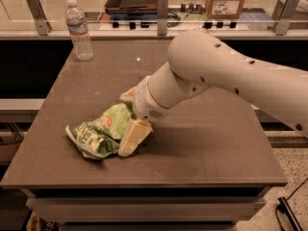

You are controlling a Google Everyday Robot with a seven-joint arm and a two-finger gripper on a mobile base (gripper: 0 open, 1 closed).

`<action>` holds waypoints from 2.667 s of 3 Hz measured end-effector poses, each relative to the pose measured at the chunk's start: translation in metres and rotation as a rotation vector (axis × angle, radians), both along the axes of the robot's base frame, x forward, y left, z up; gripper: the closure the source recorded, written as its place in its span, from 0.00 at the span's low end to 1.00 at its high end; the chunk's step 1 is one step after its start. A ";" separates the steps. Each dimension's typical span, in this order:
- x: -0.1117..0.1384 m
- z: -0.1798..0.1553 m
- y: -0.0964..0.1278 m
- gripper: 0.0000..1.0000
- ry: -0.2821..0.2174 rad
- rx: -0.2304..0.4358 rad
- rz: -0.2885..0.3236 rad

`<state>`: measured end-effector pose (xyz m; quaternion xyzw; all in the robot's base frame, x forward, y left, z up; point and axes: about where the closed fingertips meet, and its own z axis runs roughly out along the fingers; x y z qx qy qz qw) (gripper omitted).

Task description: Move green jalapeno chip bag near water bottle

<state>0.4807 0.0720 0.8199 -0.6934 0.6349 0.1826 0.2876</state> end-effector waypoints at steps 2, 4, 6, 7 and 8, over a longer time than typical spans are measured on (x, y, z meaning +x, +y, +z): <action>-0.001 0.001 0.003 0.72 0.004 0.006 0.012; -0.002 0.003 0.004 1.00 0.002 0.005 0.013; 0.018 0.015 0.001 1.00 -0.015 0.019 -0.020; 0.048 0.037 -0.006 1.00 -0.057 0.035 -0.102; 0.080 0.066 -0.013 1.00 -0.105 0.032 -0.179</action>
Offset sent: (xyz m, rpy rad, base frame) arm -0.0008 0.0030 -0.0011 0.0061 0.0042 0.0115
